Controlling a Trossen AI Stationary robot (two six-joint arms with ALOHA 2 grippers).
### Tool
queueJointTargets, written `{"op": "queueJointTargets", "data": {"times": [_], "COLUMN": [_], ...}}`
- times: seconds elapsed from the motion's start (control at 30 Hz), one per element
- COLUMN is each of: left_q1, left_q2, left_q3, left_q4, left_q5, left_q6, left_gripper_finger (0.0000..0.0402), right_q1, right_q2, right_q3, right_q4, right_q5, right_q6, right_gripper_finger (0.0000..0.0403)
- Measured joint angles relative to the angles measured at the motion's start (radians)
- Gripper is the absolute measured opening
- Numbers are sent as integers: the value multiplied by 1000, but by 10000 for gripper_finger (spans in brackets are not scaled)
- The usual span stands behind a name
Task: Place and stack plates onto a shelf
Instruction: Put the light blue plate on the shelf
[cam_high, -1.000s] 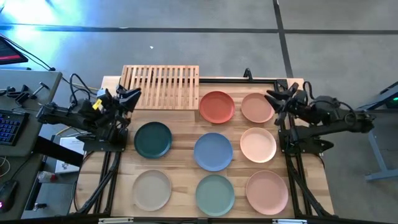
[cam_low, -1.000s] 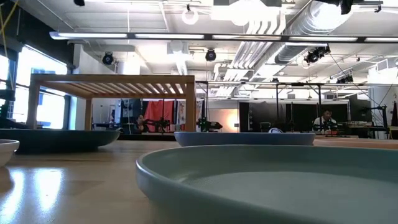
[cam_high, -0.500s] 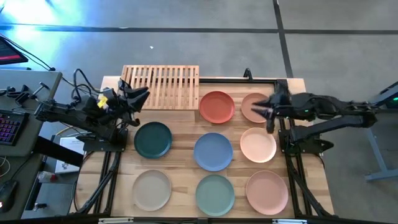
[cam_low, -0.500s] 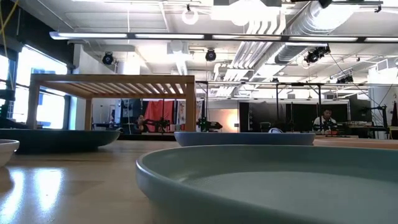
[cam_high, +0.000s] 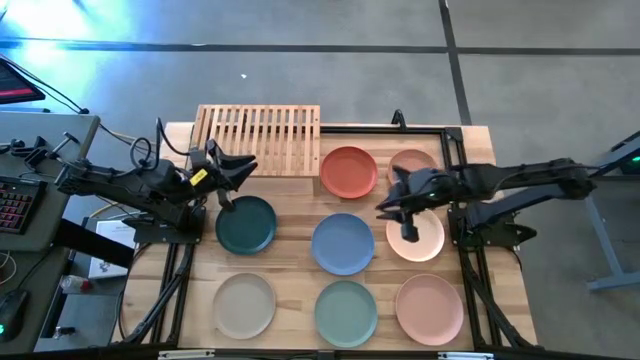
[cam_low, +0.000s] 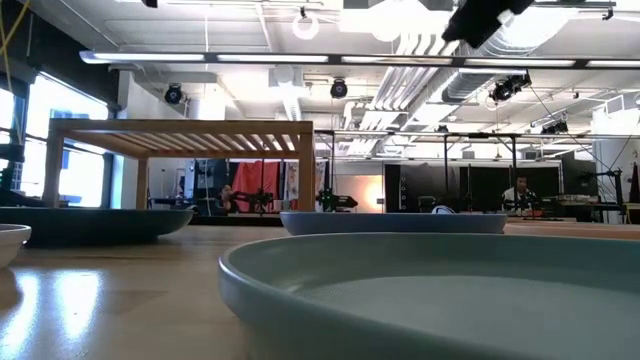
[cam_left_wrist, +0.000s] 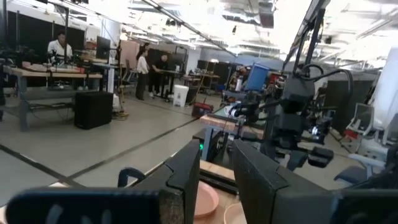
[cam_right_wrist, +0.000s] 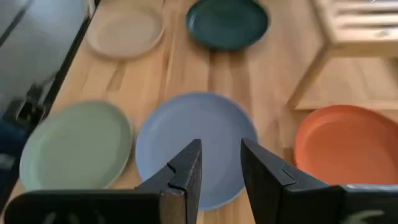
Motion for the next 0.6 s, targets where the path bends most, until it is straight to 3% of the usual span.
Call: {"op": "queueJointTargets", "data": {"times": [0.27, 0.6], "left_q1": [0, 0], "left_q2": [1, 1], "left_q3": [0, 0], "left_q4": [-2, -7], "left_q5": [-1, -48], "left_q6": [0, 0], "left_gripper_finger": [83, 83], "right_q1": [14, 111], "right_q2": [140, 303], "right_q3": [-1, -1], "right_q4": [0, 44], "right_q5": [-165, -159], "right_q6": [-97, -195], "right_gripper_finger": [94, 94]}}
